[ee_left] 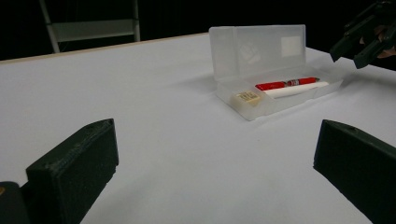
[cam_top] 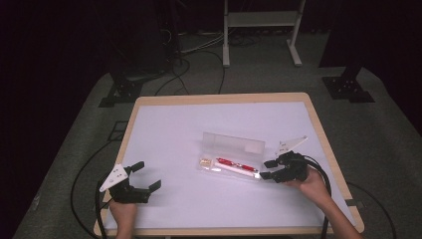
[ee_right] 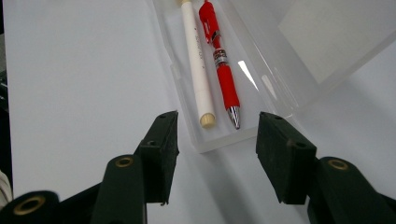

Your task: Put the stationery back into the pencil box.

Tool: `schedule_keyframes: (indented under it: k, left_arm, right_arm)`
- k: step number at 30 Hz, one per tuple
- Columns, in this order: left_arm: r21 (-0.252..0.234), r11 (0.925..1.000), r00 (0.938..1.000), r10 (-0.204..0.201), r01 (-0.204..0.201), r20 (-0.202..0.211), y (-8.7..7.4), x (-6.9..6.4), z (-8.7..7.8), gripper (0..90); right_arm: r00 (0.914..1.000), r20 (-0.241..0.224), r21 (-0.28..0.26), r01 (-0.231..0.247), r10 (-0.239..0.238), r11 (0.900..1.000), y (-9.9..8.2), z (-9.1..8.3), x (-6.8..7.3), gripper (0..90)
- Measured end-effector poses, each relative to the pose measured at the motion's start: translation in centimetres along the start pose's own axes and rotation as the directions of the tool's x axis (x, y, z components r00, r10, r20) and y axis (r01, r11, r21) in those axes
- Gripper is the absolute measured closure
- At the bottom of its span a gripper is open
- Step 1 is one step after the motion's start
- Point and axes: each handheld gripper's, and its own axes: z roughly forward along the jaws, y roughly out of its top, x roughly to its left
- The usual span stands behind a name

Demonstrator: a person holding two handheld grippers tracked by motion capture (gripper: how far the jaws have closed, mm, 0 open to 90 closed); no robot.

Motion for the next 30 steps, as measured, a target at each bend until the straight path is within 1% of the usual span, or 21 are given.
schedule_keyframes:
  k: [1,17,30]
  left_arm:
    - [0.0,1.0,1.0,0.0,0.0,0.0,0.0,0.0,0.0,0.0]
    - [0.006,1.0,1.0,0.003,-0.003,-0.001,0.0,0.0,0.0,0.0]
    - [0.009,1.0,1.0,0.003,-0.003,-0.003,0.0,-0.1,0.1,0.0]
  right_arm:
    - [1.0,0.0,0.001,0.004,-0.004,1.0,-0.1,0.0,0.0,47.8]
    - [0.9997,0.008,-0.006,-0.024,0.024,0.9997,-1.5,-0.8,-0.1,47.2]
    - [0.9991,0.015,-0.012,-0.04,0.04,0.9991,-3.0,-1.5,0.0,46.6]
